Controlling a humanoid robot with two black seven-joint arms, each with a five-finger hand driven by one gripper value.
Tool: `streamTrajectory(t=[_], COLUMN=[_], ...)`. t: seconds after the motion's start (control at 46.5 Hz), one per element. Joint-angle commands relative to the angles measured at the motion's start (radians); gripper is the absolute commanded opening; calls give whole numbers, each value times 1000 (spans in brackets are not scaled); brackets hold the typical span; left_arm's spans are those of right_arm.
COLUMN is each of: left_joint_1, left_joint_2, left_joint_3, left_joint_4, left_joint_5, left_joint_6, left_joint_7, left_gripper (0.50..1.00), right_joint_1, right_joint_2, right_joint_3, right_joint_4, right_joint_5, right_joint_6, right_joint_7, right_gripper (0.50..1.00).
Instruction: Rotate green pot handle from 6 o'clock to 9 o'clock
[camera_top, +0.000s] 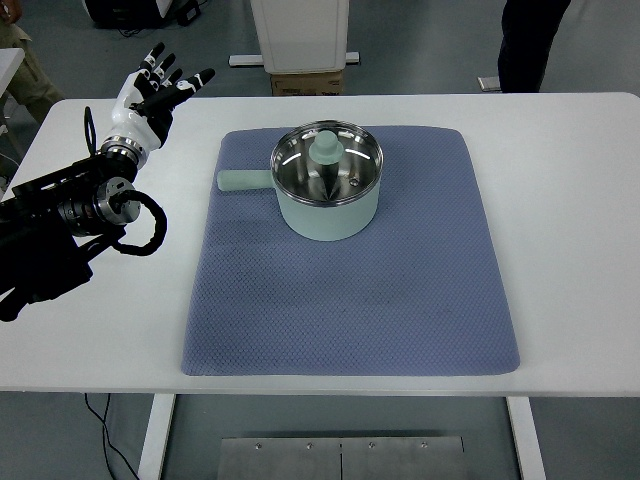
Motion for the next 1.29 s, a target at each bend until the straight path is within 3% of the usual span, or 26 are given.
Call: streamTrajectory(t=[0.0, 1.269], left_joint_1=[3, 22], left_joint_2=[-10, -59], left_joint_3=[-11, -55], left_joint_4=[0, -3], left_joint_5=[0, 21], left_joint_6=[11, 21], left_joint_7=[0, 2], left_gripper=[1000, 1000], right_joint_1=[0, 0], right_joint_2=[0, 0], right_joint_3=[0, 0], right_joint_4=[0, 0], right_joint_5=[0, 0], right_joint_6=[0, 0], right_joint_7=[0, 0], right_gripper=[1000, 1000])
